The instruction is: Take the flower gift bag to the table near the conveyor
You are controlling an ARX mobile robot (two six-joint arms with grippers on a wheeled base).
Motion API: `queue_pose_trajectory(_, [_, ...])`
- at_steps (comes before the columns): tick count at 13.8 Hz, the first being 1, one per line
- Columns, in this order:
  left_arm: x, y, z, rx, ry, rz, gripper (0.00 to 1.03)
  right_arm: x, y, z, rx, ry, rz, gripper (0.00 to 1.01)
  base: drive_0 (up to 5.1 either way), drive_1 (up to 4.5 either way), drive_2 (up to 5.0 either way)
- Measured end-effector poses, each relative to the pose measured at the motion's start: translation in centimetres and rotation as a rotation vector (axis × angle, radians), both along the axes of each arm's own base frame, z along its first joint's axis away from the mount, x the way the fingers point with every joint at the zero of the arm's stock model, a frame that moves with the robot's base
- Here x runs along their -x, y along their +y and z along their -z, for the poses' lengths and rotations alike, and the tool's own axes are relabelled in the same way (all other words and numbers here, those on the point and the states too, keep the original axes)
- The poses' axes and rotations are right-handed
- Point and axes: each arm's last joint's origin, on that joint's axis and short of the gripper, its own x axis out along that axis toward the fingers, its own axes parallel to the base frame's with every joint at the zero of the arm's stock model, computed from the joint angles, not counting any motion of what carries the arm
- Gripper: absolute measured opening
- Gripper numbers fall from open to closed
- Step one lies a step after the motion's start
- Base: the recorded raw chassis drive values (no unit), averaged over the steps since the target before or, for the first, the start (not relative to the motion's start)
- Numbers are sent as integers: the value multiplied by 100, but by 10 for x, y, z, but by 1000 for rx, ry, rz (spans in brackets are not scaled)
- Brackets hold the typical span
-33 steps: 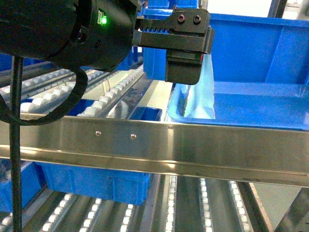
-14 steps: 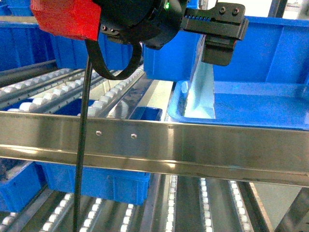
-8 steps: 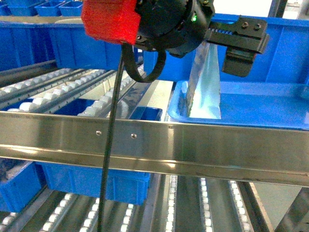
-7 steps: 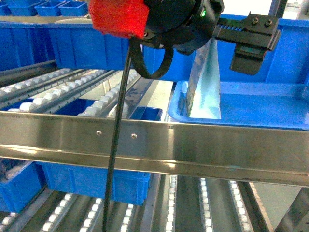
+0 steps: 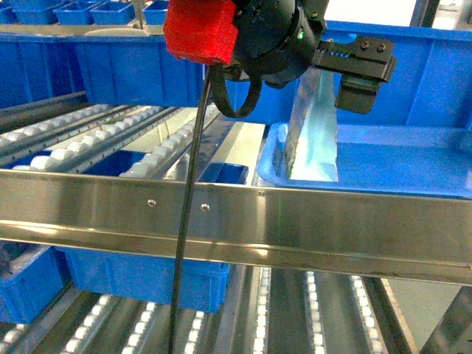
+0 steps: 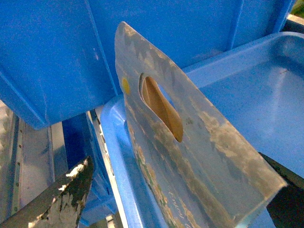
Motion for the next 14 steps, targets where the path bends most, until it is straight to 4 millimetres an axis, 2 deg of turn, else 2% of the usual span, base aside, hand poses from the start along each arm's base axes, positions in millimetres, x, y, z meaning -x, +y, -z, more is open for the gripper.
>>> queue_pose_trajectory(2, [-10,2,6,16,-30,-18,98,0,0,0,0,0,0,2,0,0,0])
queue_pose_trajectory(4, [-12,5,7,5,-24,-37,98,0,0,0,0,1,0,2,0,0,0])
queue_pose_trajectory(6, [-12,5,7,5,-25,-37,81,0,0,0,0,0,0,2,0,0,0])
queue_pose_trajectory(8, [-11,4,7,5,-25,-34,53,0,0,0,0,1,0,2,0,0,0])
queue_pose_trajectory(12, [-11,5,7,7,-25,-35,8,0,0,0,0,0,0,2,0,0,0])
queue_pose_trajectory(13, [-12,4,6,15,-40,-35,2,0,0,0,0,1,0,2,0,0,0])
queue_pose_trajectory(14, [-12,5,6,23,-63,-47,2,0,0,0,0,0,0,2,0,0,0])
